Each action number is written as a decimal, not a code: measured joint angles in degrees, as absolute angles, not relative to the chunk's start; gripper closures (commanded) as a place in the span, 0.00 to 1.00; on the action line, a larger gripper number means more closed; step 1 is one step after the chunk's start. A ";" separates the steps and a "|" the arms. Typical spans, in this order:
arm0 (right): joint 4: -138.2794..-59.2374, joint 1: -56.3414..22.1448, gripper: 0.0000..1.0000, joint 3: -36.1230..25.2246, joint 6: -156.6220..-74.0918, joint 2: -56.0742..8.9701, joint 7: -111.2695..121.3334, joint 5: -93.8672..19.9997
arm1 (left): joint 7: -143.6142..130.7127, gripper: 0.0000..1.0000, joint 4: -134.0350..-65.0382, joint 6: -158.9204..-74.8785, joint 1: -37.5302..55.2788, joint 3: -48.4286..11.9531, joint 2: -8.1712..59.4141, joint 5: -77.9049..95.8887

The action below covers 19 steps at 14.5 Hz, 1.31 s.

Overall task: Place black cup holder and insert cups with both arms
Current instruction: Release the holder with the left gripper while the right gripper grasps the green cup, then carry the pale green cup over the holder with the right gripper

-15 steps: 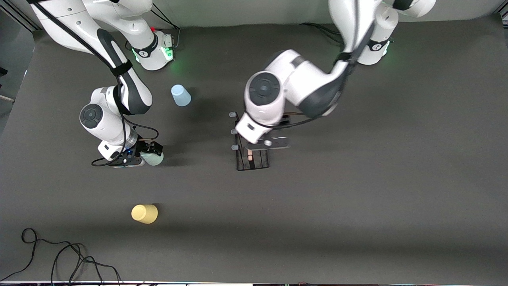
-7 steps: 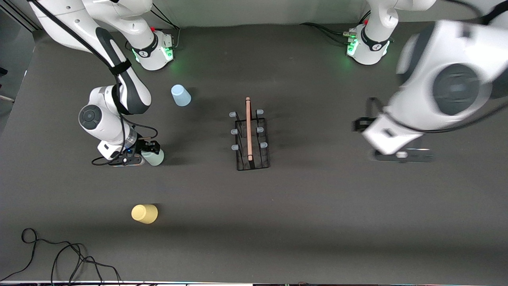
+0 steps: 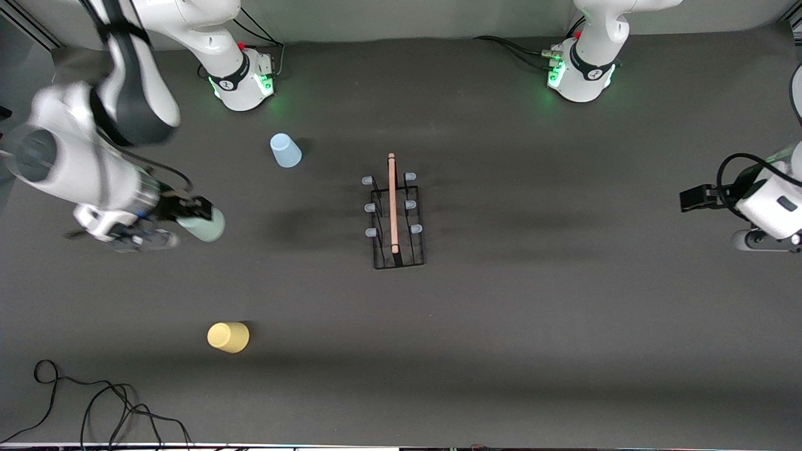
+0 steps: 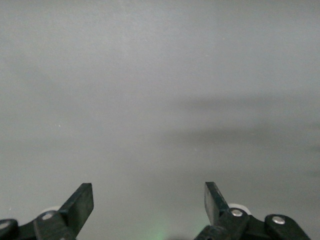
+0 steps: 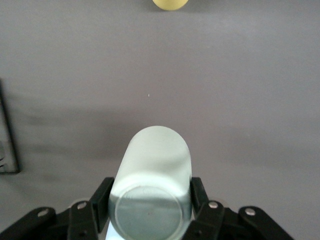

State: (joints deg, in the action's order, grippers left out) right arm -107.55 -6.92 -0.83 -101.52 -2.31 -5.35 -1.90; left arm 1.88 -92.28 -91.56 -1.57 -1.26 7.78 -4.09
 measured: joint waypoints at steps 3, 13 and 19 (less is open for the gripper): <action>-99.40 -6.99 1.00 -1.05 -90.09 -0.32 -14.10 -1.72 | 1.98 0.00 -99.68 -95.42 -1.61 -1.89 3.79 -4.04; -98.22 -34.47 1.00 0.50 -94.23 -3.28 -77.93 -7.15 | 1.98 0.00 -94.73 -92.81 -1.55 -2.23 2.81 -4.04; -98.99 -39.90 1.00 0.44 -104.33 -8.62 -87.49 -7.97 | 1.98 0.00 -94.71 -92.83 -3.11 -1.86 4.41 -0.09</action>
